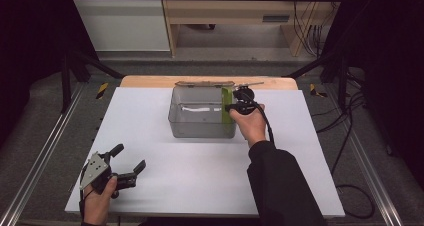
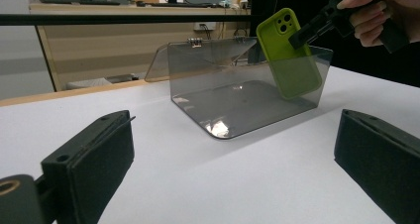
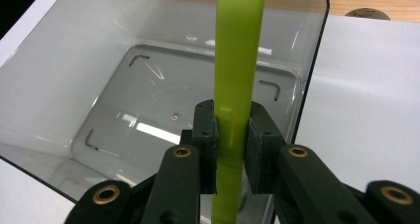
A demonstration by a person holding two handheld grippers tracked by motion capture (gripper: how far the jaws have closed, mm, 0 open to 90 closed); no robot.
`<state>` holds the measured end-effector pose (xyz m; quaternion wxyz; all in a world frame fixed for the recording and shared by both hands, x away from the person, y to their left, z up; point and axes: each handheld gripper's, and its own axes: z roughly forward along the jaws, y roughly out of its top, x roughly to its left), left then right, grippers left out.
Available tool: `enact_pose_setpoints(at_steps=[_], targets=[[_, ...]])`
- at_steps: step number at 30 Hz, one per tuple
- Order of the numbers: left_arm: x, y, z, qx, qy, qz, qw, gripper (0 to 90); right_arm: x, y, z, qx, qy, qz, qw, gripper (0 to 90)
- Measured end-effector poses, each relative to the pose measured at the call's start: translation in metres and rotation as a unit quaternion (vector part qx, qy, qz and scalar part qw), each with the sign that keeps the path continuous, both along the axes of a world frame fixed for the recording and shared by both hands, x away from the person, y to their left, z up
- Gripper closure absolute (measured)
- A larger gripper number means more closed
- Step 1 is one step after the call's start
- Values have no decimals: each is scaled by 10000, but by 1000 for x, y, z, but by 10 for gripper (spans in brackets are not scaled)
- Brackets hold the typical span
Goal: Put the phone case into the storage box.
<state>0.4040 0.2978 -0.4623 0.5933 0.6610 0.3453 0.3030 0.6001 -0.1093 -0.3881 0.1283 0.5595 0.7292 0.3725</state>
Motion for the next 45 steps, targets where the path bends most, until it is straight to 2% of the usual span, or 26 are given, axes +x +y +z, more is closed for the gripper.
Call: enact_pose_setpoints(at_steps=[24, 38, 45], targets=[[0, -1, 0, 18, 18, -22, 10000, 19, 1, 3, -2, 14, -163, -47, 9999, 769], [0, -2, -1, 34, 22, -32, 10000, 19, 2, 0, -1, 58, -38, -27, 10000, 771], [0, -2, -1, 43, 26, -32, 10000, 20, 4, 1, -3, 91, -154, -85, 9998, 768]])
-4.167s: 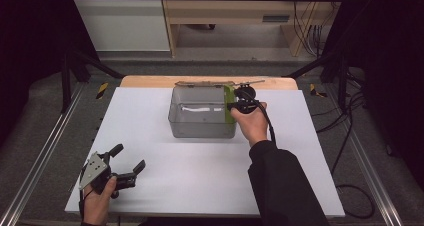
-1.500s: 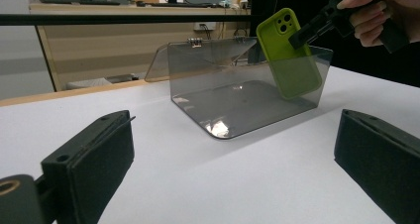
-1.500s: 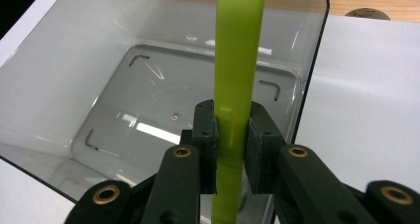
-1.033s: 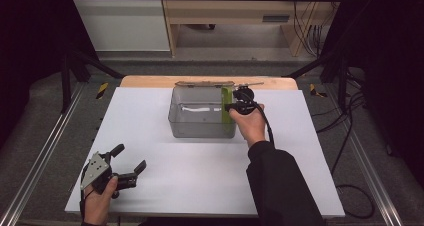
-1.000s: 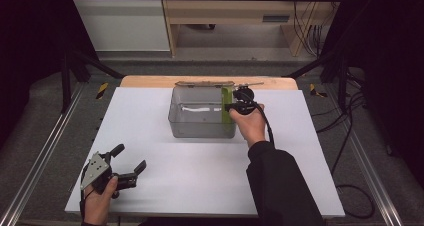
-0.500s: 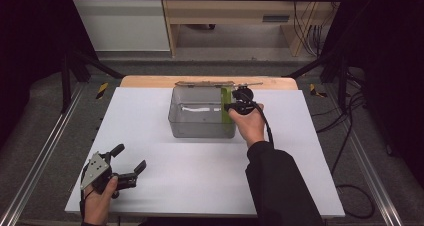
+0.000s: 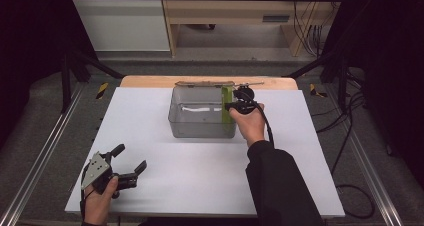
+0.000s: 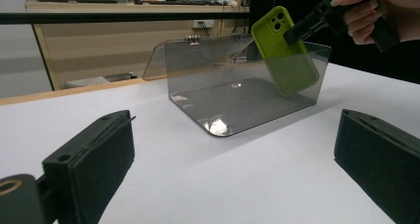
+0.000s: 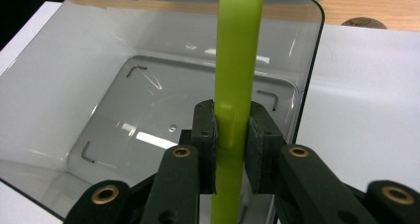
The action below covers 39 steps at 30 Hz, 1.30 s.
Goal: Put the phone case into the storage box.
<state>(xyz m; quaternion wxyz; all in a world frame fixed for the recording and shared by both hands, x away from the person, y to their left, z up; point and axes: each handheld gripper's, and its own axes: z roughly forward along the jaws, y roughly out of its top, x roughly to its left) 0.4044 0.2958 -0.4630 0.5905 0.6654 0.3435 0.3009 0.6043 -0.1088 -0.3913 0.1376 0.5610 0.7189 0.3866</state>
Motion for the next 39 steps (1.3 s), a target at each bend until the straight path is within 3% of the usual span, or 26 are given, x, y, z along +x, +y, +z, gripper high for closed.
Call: enact_pose_setpoints(at_steps=[13, 23, 39], targets=[[0, 0, 0, 5, 3, -5, 10000, 20, 1, 1, -1, -25, -68, -32, 10000, 758], [0, 0, 0, 1, 6, 0, 10000, 21, 0, 2, -1, -241, -162, -88, 9995, 673], [0, 0, 0, -6, 0, 0, 10000, 21, -8, -2, 12, -79, -497, -80, 9987, 648]])
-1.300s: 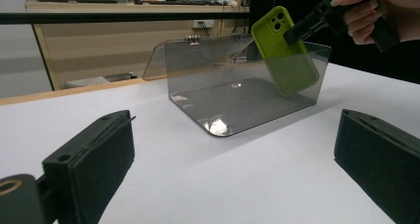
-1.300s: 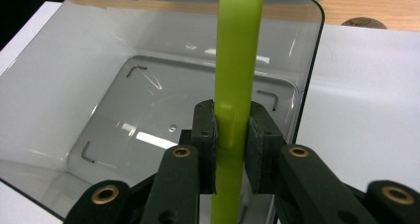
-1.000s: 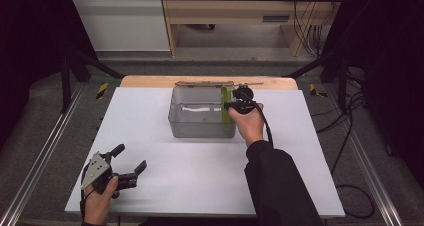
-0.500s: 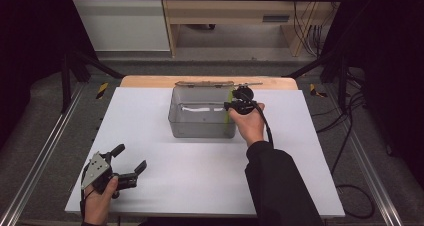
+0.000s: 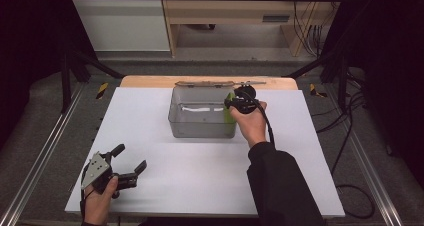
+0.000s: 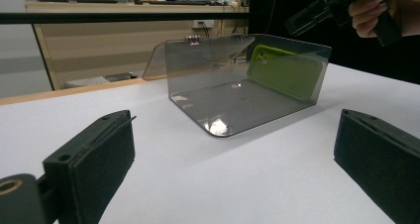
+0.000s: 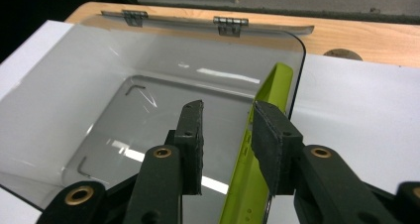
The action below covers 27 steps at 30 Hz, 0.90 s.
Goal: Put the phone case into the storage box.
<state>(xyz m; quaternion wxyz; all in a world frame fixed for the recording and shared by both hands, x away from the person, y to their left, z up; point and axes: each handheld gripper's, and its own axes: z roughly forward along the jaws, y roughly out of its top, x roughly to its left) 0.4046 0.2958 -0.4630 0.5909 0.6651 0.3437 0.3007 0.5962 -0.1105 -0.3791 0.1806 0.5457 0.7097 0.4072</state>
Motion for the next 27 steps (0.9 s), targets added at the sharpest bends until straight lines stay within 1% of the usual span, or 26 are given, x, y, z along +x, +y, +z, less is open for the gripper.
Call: enact_pose_setpoints(at_steps=[12, 17, 27], targets=[[0, 0, 0, 7, -3, 3, 10000, 21, -3, -1, 4, 80, -155, 17, 9998, 610], [0, 0, 0, 8, -5, 1, 10000, 21, -3, 0, 3, 60, -190, 9, 9998, 565], [0, 0, 0, 11, -7, -3, 10000, 21, -4, 3, 3, 87, -182, 13, 9998, 469]])
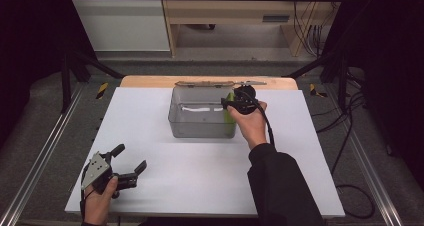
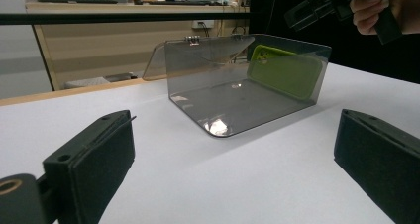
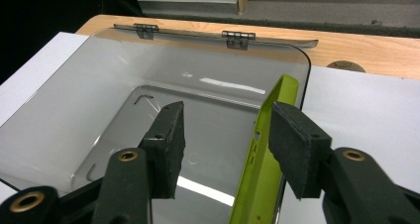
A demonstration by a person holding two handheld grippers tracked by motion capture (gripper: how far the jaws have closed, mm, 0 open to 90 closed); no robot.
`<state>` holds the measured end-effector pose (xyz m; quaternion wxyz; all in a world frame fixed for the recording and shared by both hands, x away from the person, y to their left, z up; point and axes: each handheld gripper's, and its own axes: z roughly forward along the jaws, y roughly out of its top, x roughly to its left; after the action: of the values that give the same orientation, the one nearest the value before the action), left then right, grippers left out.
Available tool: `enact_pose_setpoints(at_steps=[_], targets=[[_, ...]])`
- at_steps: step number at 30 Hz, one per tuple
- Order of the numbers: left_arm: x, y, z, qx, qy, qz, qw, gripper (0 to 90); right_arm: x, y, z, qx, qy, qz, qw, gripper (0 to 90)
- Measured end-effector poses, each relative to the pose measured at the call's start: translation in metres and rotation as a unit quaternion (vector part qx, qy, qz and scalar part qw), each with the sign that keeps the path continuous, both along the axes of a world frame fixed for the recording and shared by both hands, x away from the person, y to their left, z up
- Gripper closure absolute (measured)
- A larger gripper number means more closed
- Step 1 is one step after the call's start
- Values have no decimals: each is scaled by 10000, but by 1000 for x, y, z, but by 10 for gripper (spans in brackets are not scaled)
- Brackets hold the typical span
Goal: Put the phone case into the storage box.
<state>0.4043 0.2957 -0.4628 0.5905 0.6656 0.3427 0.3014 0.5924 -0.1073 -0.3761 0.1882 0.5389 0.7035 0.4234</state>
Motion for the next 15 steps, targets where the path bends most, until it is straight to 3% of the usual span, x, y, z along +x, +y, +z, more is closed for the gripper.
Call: enact_pose_setpoints(at_steps=[15], targets=[[0, -1, 0, 36, -8, -3, 10000, 20, 1, 2, -2, -18, -63, -18, 10000, 361]])
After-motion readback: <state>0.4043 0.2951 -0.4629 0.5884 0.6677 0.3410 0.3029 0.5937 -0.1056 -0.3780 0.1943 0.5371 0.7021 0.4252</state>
